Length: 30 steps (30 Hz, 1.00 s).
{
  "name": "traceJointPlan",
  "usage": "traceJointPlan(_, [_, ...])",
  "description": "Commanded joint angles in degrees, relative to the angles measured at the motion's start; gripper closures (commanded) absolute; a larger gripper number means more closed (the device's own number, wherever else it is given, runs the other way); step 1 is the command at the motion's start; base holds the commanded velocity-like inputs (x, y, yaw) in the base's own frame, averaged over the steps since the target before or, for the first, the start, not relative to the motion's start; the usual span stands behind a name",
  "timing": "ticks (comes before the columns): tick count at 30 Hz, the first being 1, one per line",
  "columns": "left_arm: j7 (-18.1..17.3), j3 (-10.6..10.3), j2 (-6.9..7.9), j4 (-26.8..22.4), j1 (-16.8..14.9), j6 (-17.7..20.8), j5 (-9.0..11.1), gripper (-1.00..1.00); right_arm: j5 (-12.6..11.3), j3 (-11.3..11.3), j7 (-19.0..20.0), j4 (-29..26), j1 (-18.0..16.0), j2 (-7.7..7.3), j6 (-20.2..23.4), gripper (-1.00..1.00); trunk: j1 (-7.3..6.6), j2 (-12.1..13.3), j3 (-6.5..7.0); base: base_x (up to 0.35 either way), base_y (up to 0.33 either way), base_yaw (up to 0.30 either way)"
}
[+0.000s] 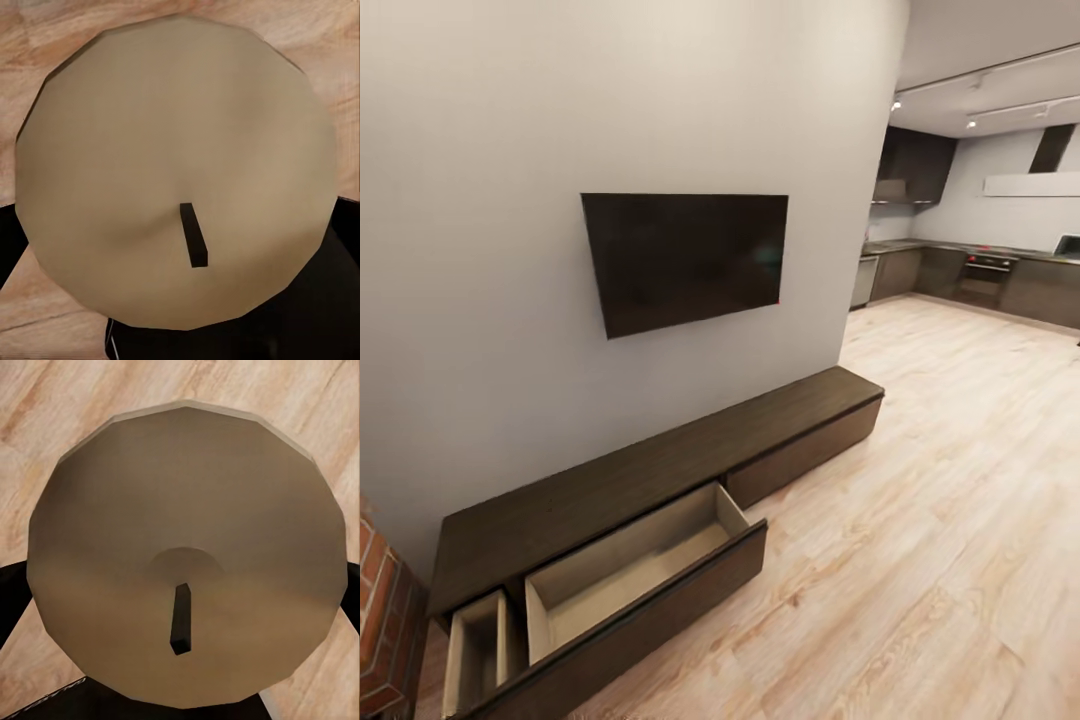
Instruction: Place each of the two pumpkins and all three candles from the living room inside a cabinet in the living room (use any cabinet), then make sure every cabinet is closed, and position the cauldron so it is next to a table in the living room.
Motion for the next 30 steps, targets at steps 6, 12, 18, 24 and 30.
traceJointPlan(6, [0.5,-0.5,0.13,0.0,0.0,-0.2,0.0,1.00,-0.1,0.5,-0.2,0.2,-0.1,0.04,-0.2,1.00,0.01,-0.1,-0.08,0.000,0.000,0.289])
traceJointPlan(12, [0.4,-0.6,-0.05,0.0,0.0,-0.2,-0.6,1.00,-0.1,0.5,-0.2,0.2,-0.1,0.04,-0.2,1.00,0.01,-0.1,-0.08,0.000,0.000,0.289])
traceJointPlan(18, [0.4,-0.6,0.09,0.0,0.0,-0.2,-0.5,1.00,-0.1,0.5,-0.2,0.2,-0.1,0.07,-0.2,1.00,0.01,-0.1,-0.08,0.000,0.000,0.289])
traceJointPlan(24, [0.3,-0.6,-0.17,0.1,0.0,-0.2,-0.6,1.00,-0.1,0.5,-0.2,0.2,-0.1,0.06,-0.2,1.00,0.01,-0.1,-0.08,0.000,0.000,0.289])
traceJointPlan(30, [0.1,-0.7,-0.21,0.1,0.0,-0.2,-0.5,1.00,-0.1,0.5,-0.2,0.2,-0.1,0.11,-0.2,1.00,0.01,-0.1,-0.08,0.000,0.000,0.289])
